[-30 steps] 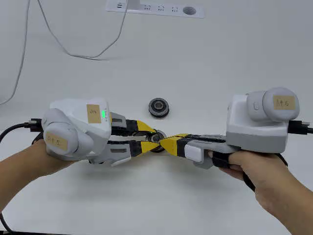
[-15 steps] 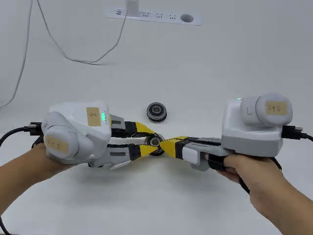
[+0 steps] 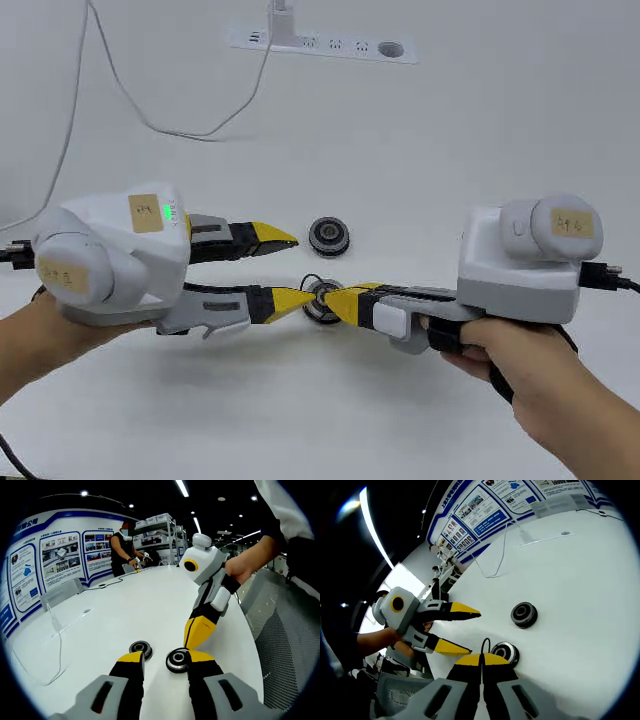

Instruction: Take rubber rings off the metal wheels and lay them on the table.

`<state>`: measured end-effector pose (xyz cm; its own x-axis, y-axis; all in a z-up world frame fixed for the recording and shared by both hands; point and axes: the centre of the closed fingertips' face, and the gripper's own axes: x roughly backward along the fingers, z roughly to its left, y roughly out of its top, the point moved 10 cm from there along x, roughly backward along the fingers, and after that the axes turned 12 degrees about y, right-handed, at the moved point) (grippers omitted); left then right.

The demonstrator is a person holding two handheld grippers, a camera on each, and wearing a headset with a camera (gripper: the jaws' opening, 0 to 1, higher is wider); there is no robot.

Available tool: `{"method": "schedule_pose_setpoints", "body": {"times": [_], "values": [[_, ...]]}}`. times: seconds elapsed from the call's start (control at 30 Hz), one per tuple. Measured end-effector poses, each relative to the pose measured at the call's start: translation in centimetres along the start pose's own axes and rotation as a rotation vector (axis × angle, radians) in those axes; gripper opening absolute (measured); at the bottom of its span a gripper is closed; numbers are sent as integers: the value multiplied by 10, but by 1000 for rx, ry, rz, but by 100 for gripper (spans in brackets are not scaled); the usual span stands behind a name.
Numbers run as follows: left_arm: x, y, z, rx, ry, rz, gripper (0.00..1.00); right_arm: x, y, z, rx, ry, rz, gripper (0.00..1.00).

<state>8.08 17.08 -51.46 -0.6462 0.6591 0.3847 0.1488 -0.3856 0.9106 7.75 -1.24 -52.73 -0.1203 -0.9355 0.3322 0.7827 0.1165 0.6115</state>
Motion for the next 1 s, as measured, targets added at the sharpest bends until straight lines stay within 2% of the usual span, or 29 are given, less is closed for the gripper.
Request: {"method": "schedule_pose_setpoints", "body": {"times": [0.17,0.4,0.6,0.67,0.7,0.77,1.0], "values": [[1,2,2,4,35,-10,47,10,5,1,-30,16,-25,1],[-1,5,0,-6,47,-15,57,37,17,-19,-73,-68,-107,1],[-3,7,-3,-19,43,-14,58,52,17,-35,-122,-135,-136,1],[-3,9,-4,-50,50,-27,54,54,13,-41,-137,-161,-136,1],[-3,10,-4,-39,48,-29,52,55,10,-45,-152,-173,-134,1],[-4,10,-4,-27,44,-31,55,57,6,-49,-168,-198,-134,1],[-5,8,-5,-35,30,-5,55,61,0,-54,-155,-277,-129,2]]}}
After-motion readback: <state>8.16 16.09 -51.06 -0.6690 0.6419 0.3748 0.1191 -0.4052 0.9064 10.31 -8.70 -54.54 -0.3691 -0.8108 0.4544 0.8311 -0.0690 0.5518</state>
